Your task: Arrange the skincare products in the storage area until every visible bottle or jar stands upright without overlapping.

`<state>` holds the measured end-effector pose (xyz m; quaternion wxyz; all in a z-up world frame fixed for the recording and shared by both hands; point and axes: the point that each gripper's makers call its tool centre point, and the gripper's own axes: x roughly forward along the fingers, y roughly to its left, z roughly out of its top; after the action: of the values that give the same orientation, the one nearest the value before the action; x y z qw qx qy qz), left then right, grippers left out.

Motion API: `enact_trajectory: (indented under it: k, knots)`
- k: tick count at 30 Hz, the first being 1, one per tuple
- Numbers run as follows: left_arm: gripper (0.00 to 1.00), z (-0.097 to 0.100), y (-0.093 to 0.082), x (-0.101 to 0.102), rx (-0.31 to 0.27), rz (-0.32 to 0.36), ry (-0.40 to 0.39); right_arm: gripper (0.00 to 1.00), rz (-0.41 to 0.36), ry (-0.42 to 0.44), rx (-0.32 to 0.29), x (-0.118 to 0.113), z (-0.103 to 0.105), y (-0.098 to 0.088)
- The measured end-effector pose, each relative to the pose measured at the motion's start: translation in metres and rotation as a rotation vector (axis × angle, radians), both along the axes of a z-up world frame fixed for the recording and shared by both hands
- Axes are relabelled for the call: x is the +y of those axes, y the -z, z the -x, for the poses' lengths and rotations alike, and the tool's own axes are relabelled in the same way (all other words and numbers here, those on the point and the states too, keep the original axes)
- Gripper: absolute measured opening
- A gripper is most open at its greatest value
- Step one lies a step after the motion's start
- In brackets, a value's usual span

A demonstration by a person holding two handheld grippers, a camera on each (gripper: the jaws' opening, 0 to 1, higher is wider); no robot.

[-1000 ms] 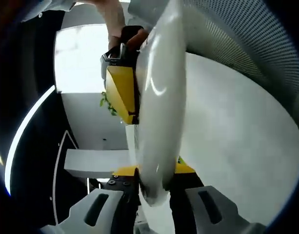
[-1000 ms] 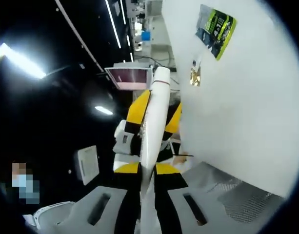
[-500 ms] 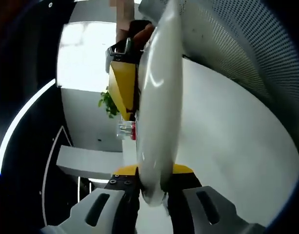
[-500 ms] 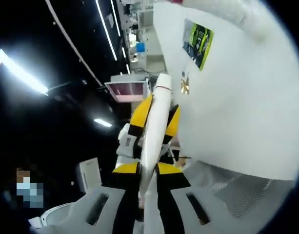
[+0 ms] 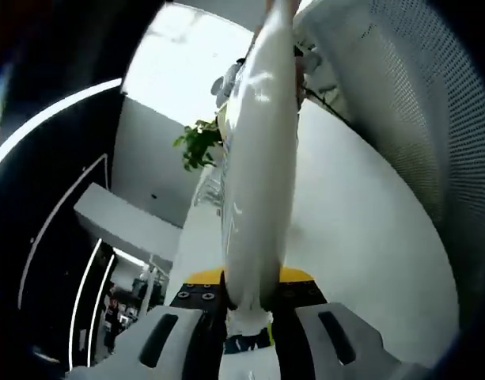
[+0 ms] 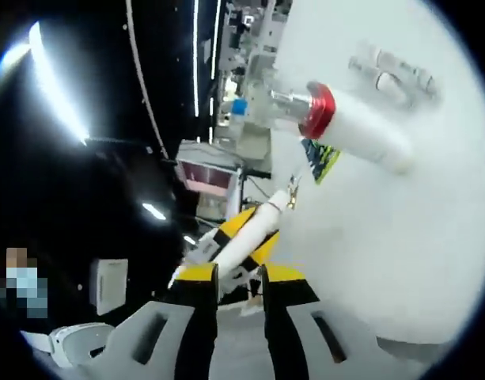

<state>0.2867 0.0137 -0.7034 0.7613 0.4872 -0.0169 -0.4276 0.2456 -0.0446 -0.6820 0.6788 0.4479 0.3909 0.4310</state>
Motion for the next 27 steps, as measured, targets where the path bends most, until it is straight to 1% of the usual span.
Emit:
enact_trajectory:
  k: [1,2,3,4,5,6,8,10,13,14,15,16,18,19,20,21,22,23,25,26,27]
  knots:
    - [0.17,-0.002,0.001,0.0,-0.013,-0.01,0.008,0.22,0.017,0.004,-0.018,-0.003,-0.002,0.0]
    - [0.17,-0.003,0.005,0.001,0.018,-0.002,-0.005,0.23,0.021,0.003,-0.022,-0.004,-0.003,-0.001]
    - [0.17,-0.003,0.009,0.0,0.07,0.031,-0.022,0.23,0.034,-0.001,-0.04,-0.005,-0.003,-0.001]
    - [0.17,-0.003,0.01,-0.001,0.104,0.056,-0.031,0.23,0.055,-0.006,-0.058,-0.006,-0.004,0.001]
    - [0.17,-0.005,0.01,-0.002,0.121,0.078,-0.04,0.23,0.071,-0.01,-0.071,-0.007,-0.004,0.002]
    - [0.17,-0.007,0.013,-0.002,0.154,0.101,-0.056,0.24,0.125,-0.038,-0.114,-0.009,-0.004,0.005]
    - [0.18,-0.009,0.015,-0.005,0.218,0.148,-0.074,0.26,0.184,-0.07,-0.164,-0.012,-0.004,0.009]
    - [0.18,-0.012,0.017,-0.008,0.259,0.186,-0.083,0.25,0.246,-0.085,-0.225,-0.015,-0.007,0.011]
    - [0.17,-0.016,0.022,-0.014,0.354,0.25,-0.107,0.26,0.302,-0.095,-0.282,-0.021,-0.013,0.011]
    - [0.17,-0.019,0.026,-0.016,0.396,0.273,-0.118,0.27,0.318,-0.096,-0.306,-0.023,-0.016,0.01]
    - [0.18,-0.02,0.028,-0.017,0.43,0.285,-0.119,0.28,0.341,-0.097,-0.317,-0.025,-0.018,0.01]
    - [0.18,-0.018,0.033,-0.02,0.488,0.293,-0.119,0.29,0.375,-0.098,-0.357,-0.027,-0.022,0.009]
    - [0.18,-0.016,0.043,-0.024,0.532,0.267,-0.097,0.3,0.427,-0.123,-0.421,-0.03,-0.027,0.006]
    - [0.18,-0.018,0.045,-0.024,0.526,0.264,-0.105,0.31,0.437,-0.123,-0.438,-0.031,-0.028,0.005]
    - [0.18,-0.018,0.048,-0.026,0.538,0.265,-0.103,0.3,0.456,-0.151,-0.474,-0.031,-0.029,0.002]
    - [0.18,-0.018,0.049,-0.027,0.559,0.275,-0.106,0.3,0.467,-0.164,-0.488,-0.031,-0.029,0.0]
    - [0.18,-0.018,0.051,-0.029,0.604,0.31,-0.11,0.29,0.485,-0.181,-0.509,-0.031,-0.031,-0.004]
    - [0.18,-0.018,0.052,-0.031,0.623,0.327,-0.109,0.29,0.497,-0.195,-0.532,-0.031,-0.033,-0.006]
    - [0.18,-0.019,0.052,-0.037,0.642,0.33,-0.098,0.26,0.553,-0.26,-0.589,-0.03,-0.036,-0.01]
    - [0.18,-0.016,0.055,-0.04,0.671,0.326,-0.071,0.25,0.606,-0.291,-0.646,-0.03,-0.041,-0.013]
    - [0.18,-0.013,0.057,-0.042,0.698,0.327,-0.057,0.24,0.643,-0.321,-0.68,-0.03,-0.043,-0.014]
